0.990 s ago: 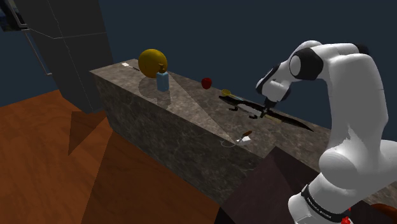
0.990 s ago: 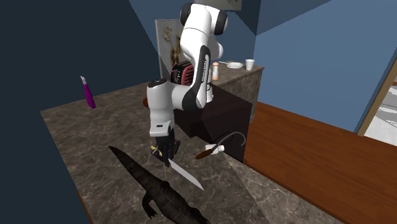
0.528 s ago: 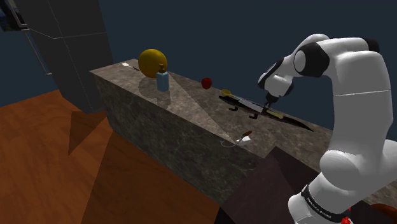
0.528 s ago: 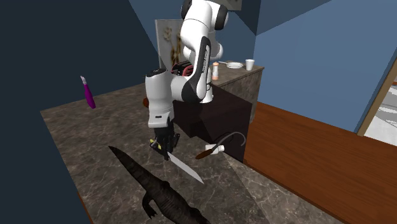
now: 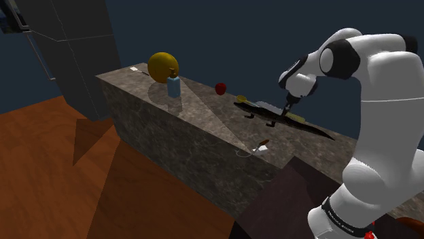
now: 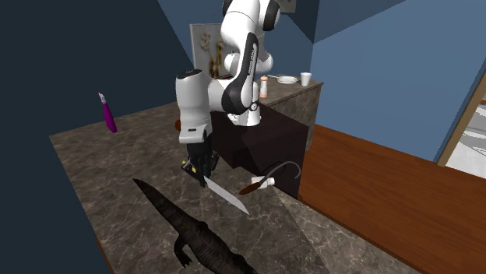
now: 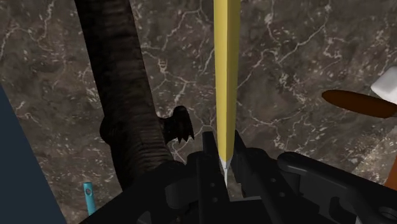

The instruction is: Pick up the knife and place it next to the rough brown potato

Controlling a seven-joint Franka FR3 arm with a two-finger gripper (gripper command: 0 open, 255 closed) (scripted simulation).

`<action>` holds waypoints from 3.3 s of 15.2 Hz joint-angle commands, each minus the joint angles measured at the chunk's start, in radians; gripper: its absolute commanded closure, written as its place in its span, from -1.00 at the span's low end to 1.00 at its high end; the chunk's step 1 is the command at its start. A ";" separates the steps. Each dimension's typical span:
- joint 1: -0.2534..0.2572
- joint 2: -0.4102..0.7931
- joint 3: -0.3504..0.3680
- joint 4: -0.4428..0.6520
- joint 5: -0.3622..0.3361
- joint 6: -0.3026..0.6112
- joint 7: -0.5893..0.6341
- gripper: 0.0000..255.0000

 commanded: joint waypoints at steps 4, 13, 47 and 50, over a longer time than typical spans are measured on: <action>0.000 -0.115 -0.023 -0.178 -0.002 0.063 -0.063 1.00; -0.030 -0.339 -0.091 -0.514 -0.027 0.187 -0.204 1.00; -0.802 -0.896 -0.578 -0.989 -0.828 0.138 -0.731 1.00; -0.823 -0.882 -0.659 -0.949 -0.834 0.113 -0.833 1.00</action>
